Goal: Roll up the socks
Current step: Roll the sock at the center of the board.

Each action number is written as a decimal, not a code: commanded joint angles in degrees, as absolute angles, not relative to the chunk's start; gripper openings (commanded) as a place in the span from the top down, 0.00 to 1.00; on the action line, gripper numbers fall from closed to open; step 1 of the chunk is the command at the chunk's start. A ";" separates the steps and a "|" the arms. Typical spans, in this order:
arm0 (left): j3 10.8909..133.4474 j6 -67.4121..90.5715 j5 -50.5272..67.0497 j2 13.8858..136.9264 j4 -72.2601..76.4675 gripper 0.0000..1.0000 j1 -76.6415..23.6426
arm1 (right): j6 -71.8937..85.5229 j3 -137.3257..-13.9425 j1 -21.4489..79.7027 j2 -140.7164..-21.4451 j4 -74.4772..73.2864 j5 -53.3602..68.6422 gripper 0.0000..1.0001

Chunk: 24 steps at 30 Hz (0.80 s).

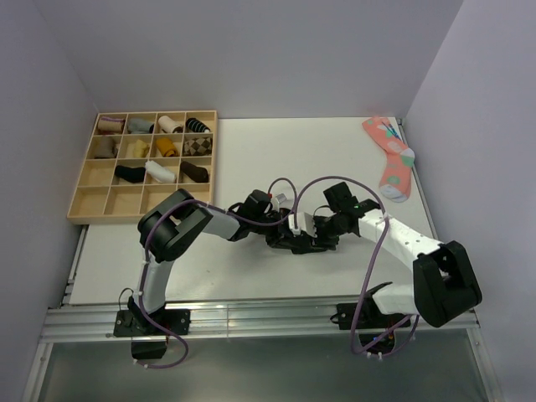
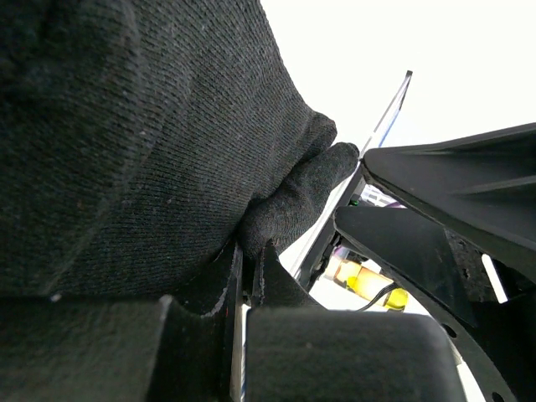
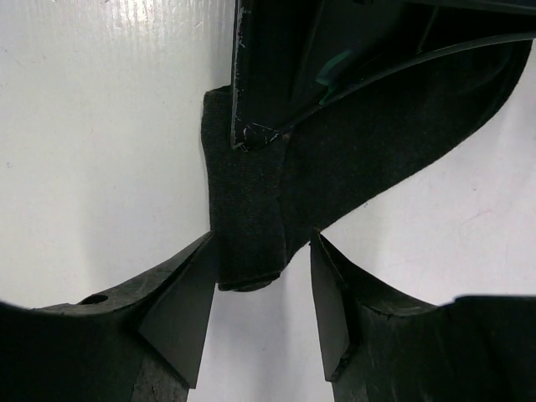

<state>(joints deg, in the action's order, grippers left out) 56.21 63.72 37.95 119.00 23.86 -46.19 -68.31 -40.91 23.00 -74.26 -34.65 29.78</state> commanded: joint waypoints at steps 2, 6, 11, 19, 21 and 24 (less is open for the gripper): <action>53.44 59.15 33.93 123.49 10.55 1.00 -46.23 | -70.57 -41.22 23.20 -73.65 -36.02 30.85 0.45; 53.35 59.33 34.36 123.49 10.81 0.99 -46.14 | -72.85 -40.52 23.12 -74.44 -37.53 30.15 0.44; 53.61 59.06 34.54 123.58 10.55 1.00 -45.70 | -74.00 -39.55 23.38 -75.49 -38.67 29.54 0.45; 54.58 58.62 35.15 124.10 9.76 1.00 -45.44 | -74.44 -40.25 24.96 -78.31 -39.64 26.55 0.44; 54.75 58.71 35.59 124.19 10.19 1.00 -45.35 | -74.27 -40.08 25.49 -78.75 -39.20 25.76 0.45; 54.84 58.71 35.86 124.45 10.55 0.99 -45.26 | -73.65 -40.16 26.54 -79.45 -38.15 24.87 0.46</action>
